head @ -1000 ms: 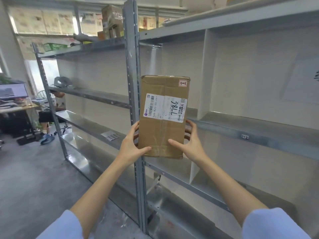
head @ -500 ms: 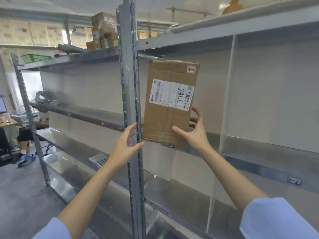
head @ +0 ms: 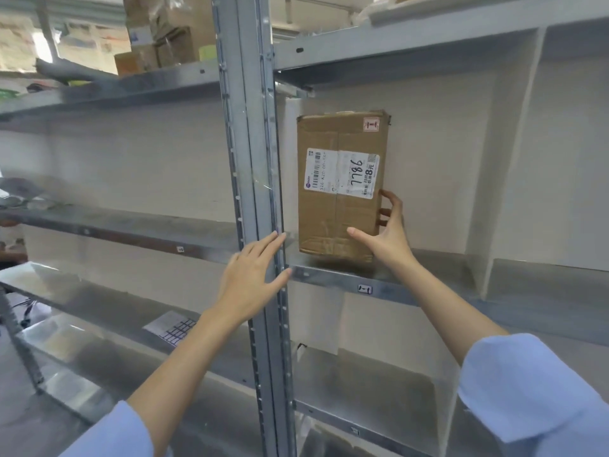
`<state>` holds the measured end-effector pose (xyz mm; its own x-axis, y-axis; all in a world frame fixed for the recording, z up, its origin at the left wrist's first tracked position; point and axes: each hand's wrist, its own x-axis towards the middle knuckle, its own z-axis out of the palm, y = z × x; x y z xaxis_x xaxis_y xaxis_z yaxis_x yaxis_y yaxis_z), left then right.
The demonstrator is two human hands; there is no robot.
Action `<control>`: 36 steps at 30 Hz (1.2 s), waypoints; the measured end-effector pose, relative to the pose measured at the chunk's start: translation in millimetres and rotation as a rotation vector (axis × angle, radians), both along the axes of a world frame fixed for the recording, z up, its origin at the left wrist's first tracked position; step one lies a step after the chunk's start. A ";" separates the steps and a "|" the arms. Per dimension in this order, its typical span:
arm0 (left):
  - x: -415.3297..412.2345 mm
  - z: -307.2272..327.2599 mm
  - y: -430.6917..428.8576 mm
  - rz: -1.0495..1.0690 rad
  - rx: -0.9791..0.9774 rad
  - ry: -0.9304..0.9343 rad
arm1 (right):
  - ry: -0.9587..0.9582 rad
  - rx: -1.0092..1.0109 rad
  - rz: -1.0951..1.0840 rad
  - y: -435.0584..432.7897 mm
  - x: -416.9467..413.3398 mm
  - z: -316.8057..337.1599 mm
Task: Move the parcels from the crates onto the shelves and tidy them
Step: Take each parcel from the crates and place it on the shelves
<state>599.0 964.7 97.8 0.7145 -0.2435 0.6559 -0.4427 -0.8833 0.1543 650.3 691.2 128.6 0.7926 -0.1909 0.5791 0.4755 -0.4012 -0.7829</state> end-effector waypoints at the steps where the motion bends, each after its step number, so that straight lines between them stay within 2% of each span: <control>1: 3.5 -2.5 2.6 -0.005 0.039 -0.010 | 0.007 -0.003 -0.009 0.9 3.3 -2.4; 5: 16.7 -14.5 10.1 -0.036 0.117 -0.002 | 0.023 -0.015 -0.036 2.4 10.1 -12.3; 15: 16.1 -28.0 13.2 -0.097 0.129 0.054 | 0.132 -0.051 -0.069 1.6 10.4 -22.6; 22: 3.6 -32.5 -9.9 -0.182 0.147 0.072 | 0.187 -0.136 -0.150 -9.3 -34.6 -30.7; 26: -13.3 -27.8 -51.9 -0.266 0.169 0.057 | 0.167 -0.287 -0.243 -30.3 -83.4 -26.4; 32: -61.4 -18.3 -151.3 -0.411 0.144 0.040 | 0.220 -0.668 -0.410 -78.2 -187.5 -7.8; 36: -114.2 -17.4 -232.5 -0.498 0.119 0.039 | 0.272 -0.888 -0.620 -138.0 -274.1 -7.9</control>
<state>484.9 732.2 80.3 0.5166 -0.6316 0.5780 -0.8099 -0.5795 0.0907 376.2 553.3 120.8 0.8250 -0.2014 0.5281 -0.1443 -0.9784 -0.1477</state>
